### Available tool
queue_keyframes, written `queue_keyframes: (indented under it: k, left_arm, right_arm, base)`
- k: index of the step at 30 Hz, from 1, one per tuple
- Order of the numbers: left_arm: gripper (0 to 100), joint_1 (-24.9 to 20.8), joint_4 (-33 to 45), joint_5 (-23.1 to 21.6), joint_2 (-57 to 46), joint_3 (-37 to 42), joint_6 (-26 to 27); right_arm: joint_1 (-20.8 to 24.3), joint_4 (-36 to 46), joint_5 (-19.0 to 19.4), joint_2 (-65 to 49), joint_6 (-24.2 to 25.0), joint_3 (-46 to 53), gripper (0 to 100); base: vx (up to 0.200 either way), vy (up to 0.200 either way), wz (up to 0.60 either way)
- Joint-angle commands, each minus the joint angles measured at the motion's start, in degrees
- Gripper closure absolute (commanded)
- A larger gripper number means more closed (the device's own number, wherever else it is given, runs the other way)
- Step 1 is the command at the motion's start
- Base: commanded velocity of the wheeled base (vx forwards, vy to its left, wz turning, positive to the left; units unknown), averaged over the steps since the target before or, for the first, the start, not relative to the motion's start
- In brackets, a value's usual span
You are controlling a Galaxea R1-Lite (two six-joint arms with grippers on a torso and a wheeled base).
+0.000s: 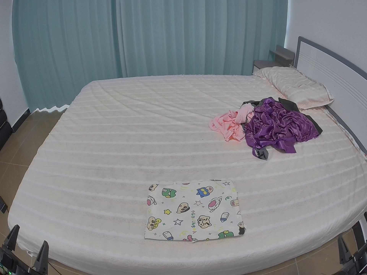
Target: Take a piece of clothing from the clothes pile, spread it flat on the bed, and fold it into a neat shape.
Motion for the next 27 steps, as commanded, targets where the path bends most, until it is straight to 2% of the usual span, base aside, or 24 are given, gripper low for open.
queue_keyframes:
  k: [1, 2, 4, 5, 6, 7, 8, 10, 13, 15, 16, 19, 23, 24, 27]
  left_arm:
    - [0, -0.25, 0.82, -1.14, -1.04, 1.01, -0.12]
    - [0, -0.25, 0.82, -0.87, -1.04, 1.01, -0.47]
    - [0, -0.25, 0.82, -0.61, -1.04, 1.01, -0.82]
    - [0, -0.25, 0.82, -0.61, -1.04, 1.01, -0.82]
    - [0, -0.25, 0.64, -0.26, -1.04, 1.01, -0.82]
    - [0, -0.25, 0.64, -0.08, -1.04, 1.01, -0.65]
    - [0, -0.25, 0.55, -0.08, -1.04, 1.01, -0.65]
    - [0, -0.25, 0.55, 0.01, -1.04, 1.01, -0.56]
    - [0, -0.25, 0.47, 0.09, -1.04, 1.01, -0.91]
    - [0, -0.25, 0.47, 0.09, -1.04, 1.01, -0.73]
    - [0, -0.25, 0.55, 0.09, -1.04, 1.01, -0.73]
    - [0, -0.25, 0.55, 0.09, -1.04, 1.01, -0.47]
    - [0, -0.25, 0.55, 0.09, -1.04, 1.01, -0.47]
    - [0, -0.25, 0.55, 0.09, -1.04, 1.01, -0.47]
    - [0, -0.25, 0.55, 0.09, -1.04, 1.01, -0.47]
  right_arm:
    - [0.0, -0.36, 4.02, -0.77, -2.74, 0.1, 0]
    - [0.0, -0.09, 3.4, -0.77, -1.16, 0.1, 0]
    - [0.0, 0.44, -0.2, -0.77, 6.58, -0.07, 0]
    - [0.0, 0.44, -0.2, -0.77, 6.58, -0.07, 0]
    - [0.0, 0.7, -5.3, -0.77, 12.38, -0.07, 0]
    - [0.0, 0.52, -7.23, -0.77, 13.52, -0.07, 0]
    - [0.0, 0.44, -7.76, -0.77, 13.79, -0.07, 0]
    - [0.0, -1.15, -12.07, -0.77, 13.35, 0.46, 0]
    - [0.0, -2.9, -18.84, -0.77, 9.83, 1.16, 0]
    - [0.0, -3.08, -19.98, -0.77, 8.78, 1.16, 0]
    - [0.0, -3.08, -19.89, -0.77, 8.78, 1.16, 0]
    - [0.0, -4.31, -10.84, -0.77, 8.78, 1.51, 0]
    - [0.0, -3.96, -9.08, -0.77, 9.39, 1.51, 0]
    - [0.0, -3.43, -7.59, -0.77, 10.01, 1.25, 0]
    - [0.0, -1.23, 1.03, -0.77, 11.24, 0.72, 0]
  base:
    - [0.0, 0.0, 0.0]
    - [0.0, 0.0, 0.0]
    - [0.0, 0.0, 0.0]
    - [0.0, 0.0, 0.0]
    - [0.0, 0.0, 0.0]
    - [0.0, 0.0, 0.0]
    - [0.0, 0.0, 0.0]
    - [0.0, 0.0, 0.0]
    - [0.0, 0.0, 0.0]
    - [0.0, 0.0, 0.0]
    - [0.0, 0.0, 0.0]
    - [0.0, 0.0, 0.0]
    - [0.0, 0.0, 0.0]
    - [0.0, 0.0, 0.0]
    - [0.0, 0.0, 0.0]
